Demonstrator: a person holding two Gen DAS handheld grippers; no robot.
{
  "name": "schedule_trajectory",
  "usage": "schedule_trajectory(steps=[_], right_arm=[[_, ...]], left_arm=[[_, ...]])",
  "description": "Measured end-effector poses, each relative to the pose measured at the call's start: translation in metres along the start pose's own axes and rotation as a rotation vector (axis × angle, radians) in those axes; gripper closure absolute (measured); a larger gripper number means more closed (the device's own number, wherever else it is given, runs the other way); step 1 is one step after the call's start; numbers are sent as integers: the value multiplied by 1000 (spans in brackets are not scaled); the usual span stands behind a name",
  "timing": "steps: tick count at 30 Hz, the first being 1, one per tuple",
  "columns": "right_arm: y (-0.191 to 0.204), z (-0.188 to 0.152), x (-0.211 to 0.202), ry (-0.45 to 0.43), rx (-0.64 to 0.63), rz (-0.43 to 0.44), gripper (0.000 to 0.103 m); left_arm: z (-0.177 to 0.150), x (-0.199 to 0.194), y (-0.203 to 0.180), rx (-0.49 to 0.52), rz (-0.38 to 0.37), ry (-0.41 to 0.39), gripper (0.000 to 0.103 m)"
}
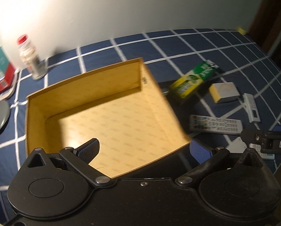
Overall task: Organize objects
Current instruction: 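Move the right tool past the box toward the white TV remote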
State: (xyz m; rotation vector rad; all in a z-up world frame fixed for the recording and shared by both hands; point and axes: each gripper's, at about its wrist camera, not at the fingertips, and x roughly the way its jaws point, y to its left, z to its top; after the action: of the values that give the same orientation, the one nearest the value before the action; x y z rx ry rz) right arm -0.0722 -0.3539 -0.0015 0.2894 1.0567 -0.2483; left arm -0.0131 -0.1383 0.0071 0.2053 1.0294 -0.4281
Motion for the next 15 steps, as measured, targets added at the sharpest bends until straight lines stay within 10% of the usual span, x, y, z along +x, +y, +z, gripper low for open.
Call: schedule_trajectory(steps=[15], right_arm=[[-82,42,22,4,110,2,0]], left_arm=[[43,47,-85,93,-37,51,0]])
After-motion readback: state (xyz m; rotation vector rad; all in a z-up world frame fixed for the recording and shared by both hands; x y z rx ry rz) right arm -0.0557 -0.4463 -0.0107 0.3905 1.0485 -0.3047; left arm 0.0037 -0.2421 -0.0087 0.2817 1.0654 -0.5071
